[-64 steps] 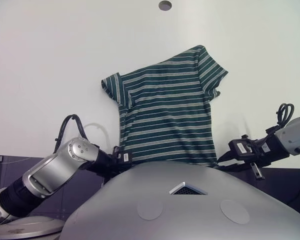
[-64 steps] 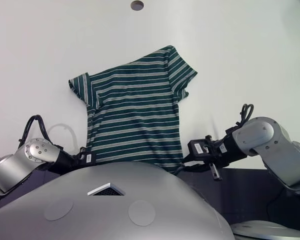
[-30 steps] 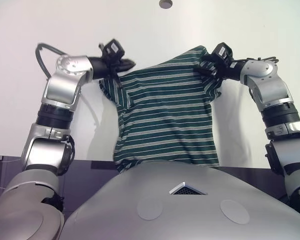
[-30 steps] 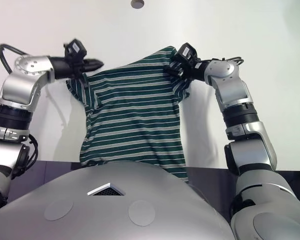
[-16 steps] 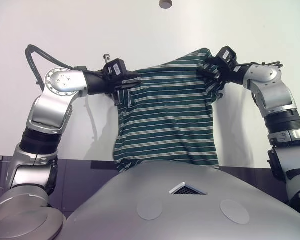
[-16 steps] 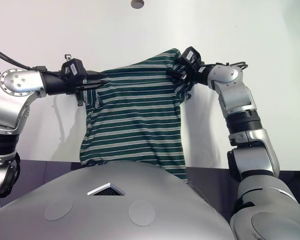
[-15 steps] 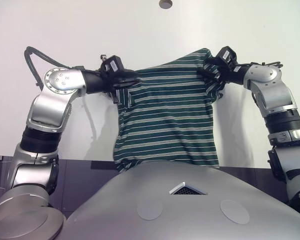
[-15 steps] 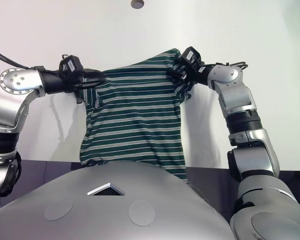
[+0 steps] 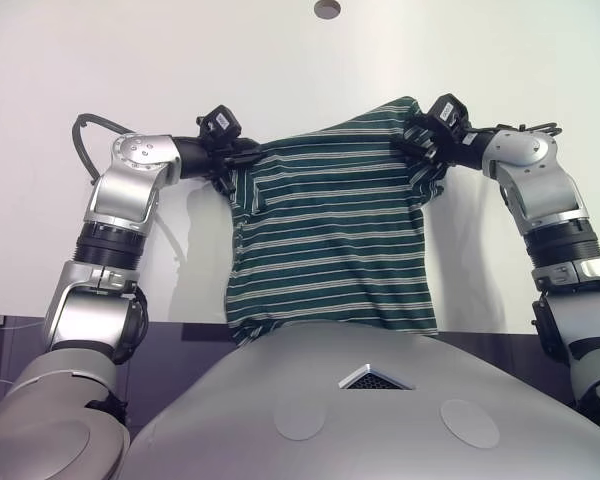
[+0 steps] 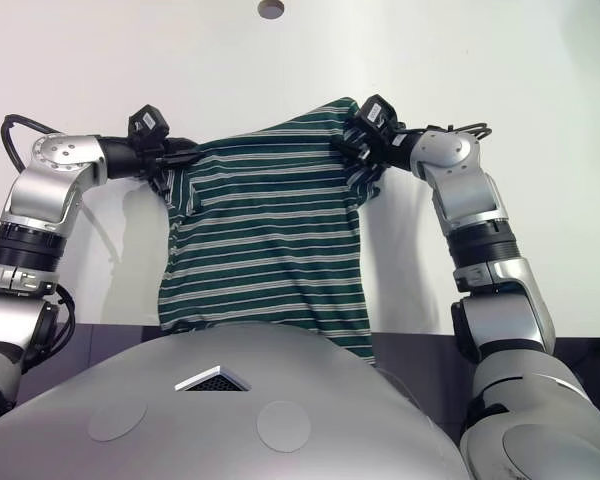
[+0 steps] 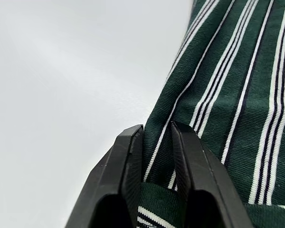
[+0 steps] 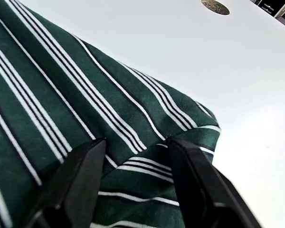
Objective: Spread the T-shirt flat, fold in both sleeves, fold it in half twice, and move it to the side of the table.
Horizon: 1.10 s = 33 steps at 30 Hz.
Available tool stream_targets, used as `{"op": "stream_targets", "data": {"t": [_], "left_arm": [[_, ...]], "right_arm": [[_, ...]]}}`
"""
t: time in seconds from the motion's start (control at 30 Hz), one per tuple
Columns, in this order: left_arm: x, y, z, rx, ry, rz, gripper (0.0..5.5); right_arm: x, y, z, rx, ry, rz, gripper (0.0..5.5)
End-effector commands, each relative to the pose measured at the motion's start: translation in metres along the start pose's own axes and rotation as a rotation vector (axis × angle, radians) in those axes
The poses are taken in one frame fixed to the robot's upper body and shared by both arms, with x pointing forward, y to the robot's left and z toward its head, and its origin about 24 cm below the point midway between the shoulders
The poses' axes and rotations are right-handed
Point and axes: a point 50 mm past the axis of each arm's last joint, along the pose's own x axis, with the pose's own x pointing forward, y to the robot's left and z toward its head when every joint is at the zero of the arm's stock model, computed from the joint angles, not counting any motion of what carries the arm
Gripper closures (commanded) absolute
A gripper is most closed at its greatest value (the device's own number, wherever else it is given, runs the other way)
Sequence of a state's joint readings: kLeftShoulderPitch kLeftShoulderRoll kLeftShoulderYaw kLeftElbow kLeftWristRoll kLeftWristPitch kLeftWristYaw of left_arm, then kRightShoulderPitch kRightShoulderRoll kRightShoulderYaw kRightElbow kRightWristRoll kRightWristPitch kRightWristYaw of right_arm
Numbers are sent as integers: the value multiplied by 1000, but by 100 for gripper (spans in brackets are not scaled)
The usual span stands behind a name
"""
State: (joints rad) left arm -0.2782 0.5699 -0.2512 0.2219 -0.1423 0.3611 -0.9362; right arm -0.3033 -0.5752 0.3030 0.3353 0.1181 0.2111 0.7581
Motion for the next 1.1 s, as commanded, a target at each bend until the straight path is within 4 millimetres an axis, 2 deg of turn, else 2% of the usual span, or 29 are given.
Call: {"op": "stream_targets", "data": {"t": [0.03, 0.1, 0.2, 0.27, 0.33, 0.4, 0.57, 0.67, 0.77, 0.8, 0.9, 1.1], "left_arm": [[0, -6, -16, 10, 71, -35, 518], [2, -5, -4, 56, -9, -13, 549], [3, 3, 23, 186, -143, 65, 549], [4, 2, 39, 245, -203, 51, 549], [2, -9, 53, 306, -249, -15, 549], [-1, -24, 59, 401, -238, -84, 549], [4, -65, 60, 604, -162, -229, 549], [11, -83, 48, 703, -59, -299, 549], [12, -89, 27, 689, 92, -360, 549], [13, -89, 20, 663, 143, -360, 549], [23, -68, 10, 544, 243, -190, 549], [31, -27, 27, 366, 203, 133, 549]], "right_arm": [[3, 29, -61, 87, 265, 57, 311], [3, 24, -60, 88, 257, 35, 311], [1, 19, -58, 89, 250, 13, 311], [2, 18, -57, 87, 245, 6, 311], [2, 17, -55, 91, 237, 1, 311], [2, 14, -54, 102, 236, -10, 311], [2, 15, -59, 150, 240, -40, 311], [5, 17, -60, 162, 242, -44, 311], [3, 15, -61, 167, 252, -51, 311], [3, 14, -61, 166, 255, -52, 311], [2, 14, -61, 167, 258, -49, 311], [5, 20, -62, 163, 268, -17, 311]]}}
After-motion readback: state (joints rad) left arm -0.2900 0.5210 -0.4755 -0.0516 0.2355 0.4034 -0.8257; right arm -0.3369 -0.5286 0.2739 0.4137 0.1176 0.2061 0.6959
